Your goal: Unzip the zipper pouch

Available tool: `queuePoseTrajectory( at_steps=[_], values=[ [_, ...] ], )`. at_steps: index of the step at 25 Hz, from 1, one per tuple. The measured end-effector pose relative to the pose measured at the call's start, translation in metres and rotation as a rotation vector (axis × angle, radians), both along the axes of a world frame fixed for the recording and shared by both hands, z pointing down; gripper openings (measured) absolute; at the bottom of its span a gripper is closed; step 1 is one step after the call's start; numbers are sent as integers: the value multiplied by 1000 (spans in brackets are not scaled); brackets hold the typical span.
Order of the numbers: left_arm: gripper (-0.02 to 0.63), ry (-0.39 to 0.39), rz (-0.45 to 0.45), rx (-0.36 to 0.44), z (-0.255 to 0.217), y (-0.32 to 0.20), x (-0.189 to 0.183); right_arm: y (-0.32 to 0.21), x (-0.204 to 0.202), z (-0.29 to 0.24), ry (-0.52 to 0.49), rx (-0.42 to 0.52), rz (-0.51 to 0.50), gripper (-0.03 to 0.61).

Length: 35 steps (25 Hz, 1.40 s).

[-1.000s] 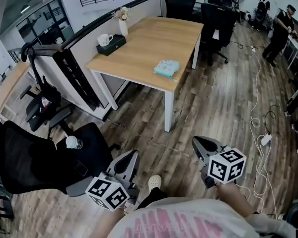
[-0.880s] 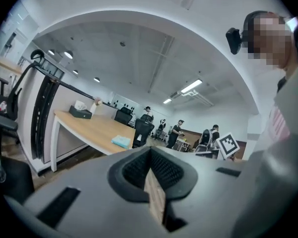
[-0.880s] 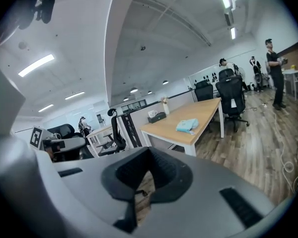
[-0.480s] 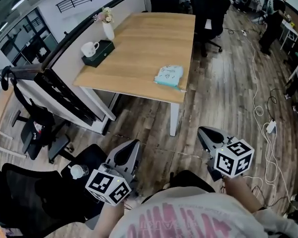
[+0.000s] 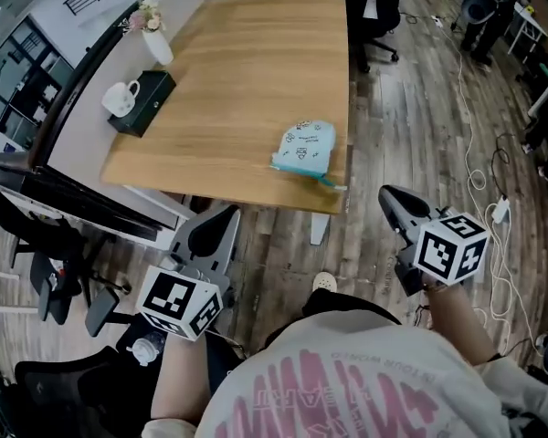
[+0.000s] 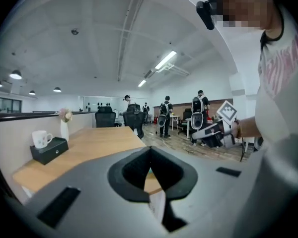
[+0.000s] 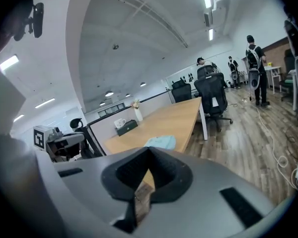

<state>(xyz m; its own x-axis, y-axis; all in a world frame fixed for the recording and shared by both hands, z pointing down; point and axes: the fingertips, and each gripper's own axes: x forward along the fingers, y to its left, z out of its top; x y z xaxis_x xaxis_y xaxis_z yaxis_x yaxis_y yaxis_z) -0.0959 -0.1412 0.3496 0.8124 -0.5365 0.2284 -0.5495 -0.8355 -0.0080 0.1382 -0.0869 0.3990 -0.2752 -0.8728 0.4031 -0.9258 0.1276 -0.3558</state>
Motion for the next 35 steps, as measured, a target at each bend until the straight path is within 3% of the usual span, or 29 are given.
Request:
queuePoseTrajectory(
  at_steps=[6,11,13,15,19,24,27,32,35],
  values=[
    [2,9,114,40,6,-64,40,-67,19,-3,3,3,23,-2],
    [2,-62,247,69,20,-99,64,-85,30,12,12,-53,93,-2],
    [2,-125,314,103,26,-115,76,-88,40,16,27,-74,160,0],
    [3,-237,391,169,38,-132,87,-90,51,18,37,-92,240,0],
    [3,-396,625,293,65,-153,104,-88,61,14,-9,-77,410,-1],
    [23,-563,1089,466,123,-150,113,-76,62,16,-12,-84,568,0],
    [132,-636,1256,444,154,-150,119,-62,60,21,-26,-90,661,0],
    [212,-725,1429,319,192,-144,126,-37,49,31,-48,-121,789,-1],
    [186,-764,1476,286,207,-140,135,-24,46,34,-54,-143,834,-2]
  ],
)
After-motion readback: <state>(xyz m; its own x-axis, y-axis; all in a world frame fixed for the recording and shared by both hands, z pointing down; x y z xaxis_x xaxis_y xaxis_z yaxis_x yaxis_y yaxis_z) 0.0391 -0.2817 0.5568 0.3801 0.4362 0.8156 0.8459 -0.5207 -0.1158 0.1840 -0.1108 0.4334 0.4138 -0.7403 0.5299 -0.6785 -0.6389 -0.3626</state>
